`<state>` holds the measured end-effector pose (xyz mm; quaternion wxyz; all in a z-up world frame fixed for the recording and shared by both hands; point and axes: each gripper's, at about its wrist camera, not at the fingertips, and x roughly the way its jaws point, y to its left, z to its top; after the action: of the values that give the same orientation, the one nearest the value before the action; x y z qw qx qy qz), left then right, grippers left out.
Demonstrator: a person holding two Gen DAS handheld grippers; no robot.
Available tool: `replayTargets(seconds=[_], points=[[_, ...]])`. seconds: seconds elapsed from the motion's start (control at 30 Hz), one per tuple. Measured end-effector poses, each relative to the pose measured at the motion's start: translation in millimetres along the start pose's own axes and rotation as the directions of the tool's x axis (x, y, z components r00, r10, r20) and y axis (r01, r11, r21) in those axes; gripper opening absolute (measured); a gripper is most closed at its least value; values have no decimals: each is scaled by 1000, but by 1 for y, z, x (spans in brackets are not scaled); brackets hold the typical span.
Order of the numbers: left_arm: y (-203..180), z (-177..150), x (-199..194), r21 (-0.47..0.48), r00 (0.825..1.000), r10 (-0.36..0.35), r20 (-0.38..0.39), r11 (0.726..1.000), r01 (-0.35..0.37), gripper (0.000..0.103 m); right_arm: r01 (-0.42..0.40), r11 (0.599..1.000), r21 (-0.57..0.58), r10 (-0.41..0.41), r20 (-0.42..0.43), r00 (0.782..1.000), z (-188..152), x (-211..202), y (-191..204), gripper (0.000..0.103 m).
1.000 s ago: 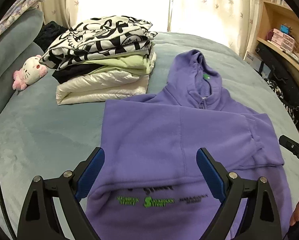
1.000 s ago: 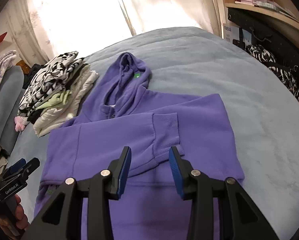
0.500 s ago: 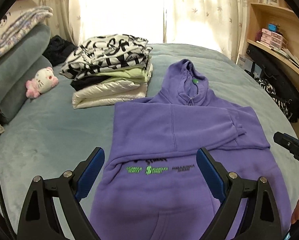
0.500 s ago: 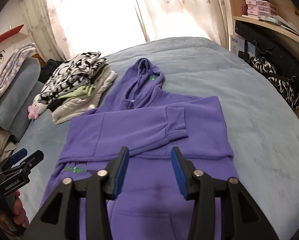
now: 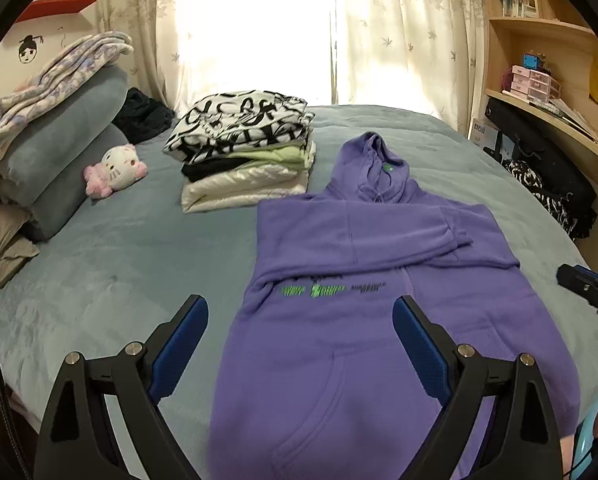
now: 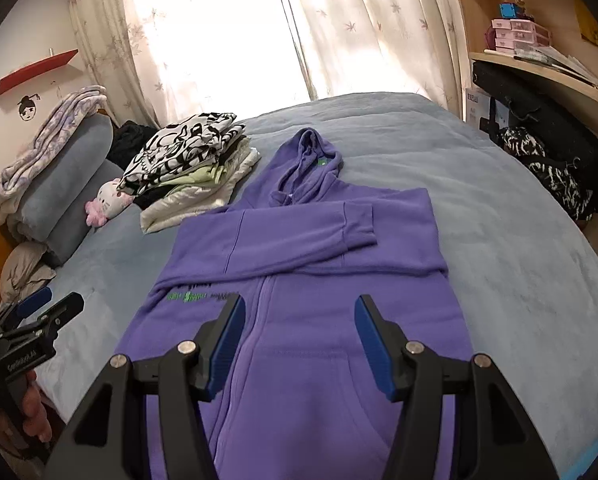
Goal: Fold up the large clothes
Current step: 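Move both tools over the hoodie toward its ribbed hem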
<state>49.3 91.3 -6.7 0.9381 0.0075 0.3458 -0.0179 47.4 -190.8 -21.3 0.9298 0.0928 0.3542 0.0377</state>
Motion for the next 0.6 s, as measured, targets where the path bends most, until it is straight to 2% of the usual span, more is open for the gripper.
replayTargets(seconds=[0.13,0.33,0.47,0.6], points=[[19,-21,-5,-16,999,13,-44,1000,-13,93,14,1000,13,-13,-12,1000,-19,-16,-11,57],[63,-63,2,-71,988,-32,-153,997,21,93,47,998,33,-45,-51,998,-48,-30,-41,57],[88,-93,11,-116,970,-93,-225,991,68,93,63,996,62,-57,-98,994,-68,-31,-71,57],[104,-120,26,-179,937,-198,-288,972,151,93,68,989,131,-47,-157,987,-89,-28,-107,57]])
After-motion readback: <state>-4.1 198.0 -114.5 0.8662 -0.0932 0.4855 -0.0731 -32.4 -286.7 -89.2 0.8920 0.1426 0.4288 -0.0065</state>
